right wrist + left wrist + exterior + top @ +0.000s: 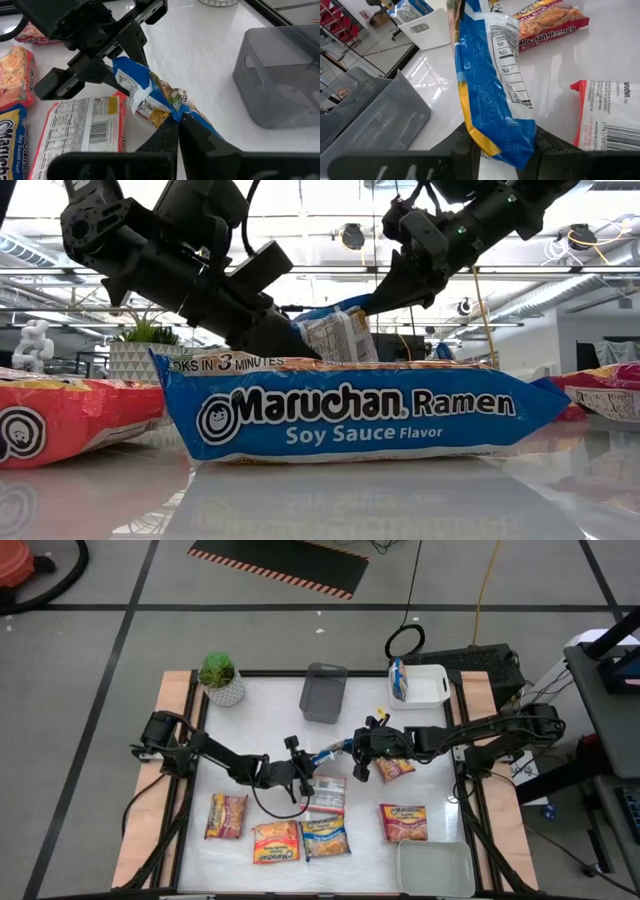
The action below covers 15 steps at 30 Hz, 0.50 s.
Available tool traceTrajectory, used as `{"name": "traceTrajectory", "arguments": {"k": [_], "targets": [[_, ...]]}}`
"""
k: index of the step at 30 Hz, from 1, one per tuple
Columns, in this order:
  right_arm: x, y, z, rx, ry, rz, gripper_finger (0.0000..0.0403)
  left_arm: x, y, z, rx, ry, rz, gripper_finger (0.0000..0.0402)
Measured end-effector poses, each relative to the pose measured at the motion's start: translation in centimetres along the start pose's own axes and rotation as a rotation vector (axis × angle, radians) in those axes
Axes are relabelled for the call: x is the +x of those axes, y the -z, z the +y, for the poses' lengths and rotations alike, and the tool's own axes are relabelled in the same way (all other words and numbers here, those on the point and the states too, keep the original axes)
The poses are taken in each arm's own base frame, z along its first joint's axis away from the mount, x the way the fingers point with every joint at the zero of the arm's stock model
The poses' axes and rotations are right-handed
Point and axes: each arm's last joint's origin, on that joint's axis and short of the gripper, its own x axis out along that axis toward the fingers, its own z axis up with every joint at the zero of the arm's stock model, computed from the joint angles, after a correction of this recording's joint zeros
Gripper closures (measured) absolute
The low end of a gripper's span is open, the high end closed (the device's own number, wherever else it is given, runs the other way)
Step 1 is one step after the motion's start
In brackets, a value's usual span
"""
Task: Sort Maruchan noodles
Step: Put the top blue noodle pack into the white bin
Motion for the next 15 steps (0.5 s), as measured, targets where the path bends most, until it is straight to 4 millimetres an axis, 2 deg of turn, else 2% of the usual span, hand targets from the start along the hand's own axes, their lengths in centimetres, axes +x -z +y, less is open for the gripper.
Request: {"name": "traceTrajectory", "arguments": {"k": [4, 8, 11, 15], "targets": [[-0.6, -0.4, 0.0, -0.009, -0.005, -0.027, 0.0368, 0.0, 0.0, 0.0, 0.010, 0.001, -0.002, 0.0316], [-1.7, -1.2, 0.1, -0.028, -0.020, -0.073, 0.0316, -0.4, -0.5, 0.1, -0.005, 0.007, -0.007, 0.0316], [-2.9, -1.6, 0.3, -0.051, -0.031, -0.102, 0.0278, -1.3, -1.6, 0.6, -0.046, 0.010, -0.030, 0.0316], [-4.8, -2.3, 0.4, -0.087, -0.046, -0.149, 0.0240, -3.4, -4.0, 1.7, -0.106, 0.023, -0.092, 0.0316]]}}
